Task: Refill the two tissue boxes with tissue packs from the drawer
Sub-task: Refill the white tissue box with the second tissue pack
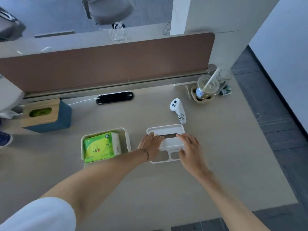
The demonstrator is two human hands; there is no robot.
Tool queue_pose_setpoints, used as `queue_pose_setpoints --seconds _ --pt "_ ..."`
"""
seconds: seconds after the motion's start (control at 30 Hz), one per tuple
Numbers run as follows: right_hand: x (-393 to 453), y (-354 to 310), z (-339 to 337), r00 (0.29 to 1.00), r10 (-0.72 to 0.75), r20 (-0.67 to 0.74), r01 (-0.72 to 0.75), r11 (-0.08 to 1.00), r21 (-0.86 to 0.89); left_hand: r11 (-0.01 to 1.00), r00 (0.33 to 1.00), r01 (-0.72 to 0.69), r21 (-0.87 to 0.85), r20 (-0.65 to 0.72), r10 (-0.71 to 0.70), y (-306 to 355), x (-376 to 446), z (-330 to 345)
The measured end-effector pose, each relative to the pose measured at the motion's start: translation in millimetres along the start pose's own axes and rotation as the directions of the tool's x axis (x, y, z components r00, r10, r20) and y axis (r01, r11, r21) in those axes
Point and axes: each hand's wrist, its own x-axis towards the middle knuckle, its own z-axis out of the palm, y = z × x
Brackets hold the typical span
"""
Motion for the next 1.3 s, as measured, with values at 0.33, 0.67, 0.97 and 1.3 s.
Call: queue_pose_setpoints --seconds 0.33,0.67,0.97,1.3 --pt "0.4 -8.0 -5.9 0.991 -0.111 0.075 0.116 0.990 -0.076 0.997 0.990 -0.062 0.039 -0.127 0.067 -2.0 -21.7 -25.8" --pt "32.0 -86.2 0.7 0.918 -0.378 0.122 0.396 0.895 -0.204 0.998 0.926 -0.059 0.037 -0.372 0.069 -62.3 -117.8 -61.6" --pt "40.4 -186.8 46.9 0.814 -0.550 0.185 0.579 0.792 -0.193 0.998 0.900 0.050 -0.033 -0.431 -0.059 -143.6 -207.4 -45.5" --pt "34.9 -206.0 90.3 0.812 -0.461 0.356 0.556 0.798 -0.234 0.989 0.920 0.105 -0.102 -0.367 -0.135 -171.4 -219.9 -14.4"
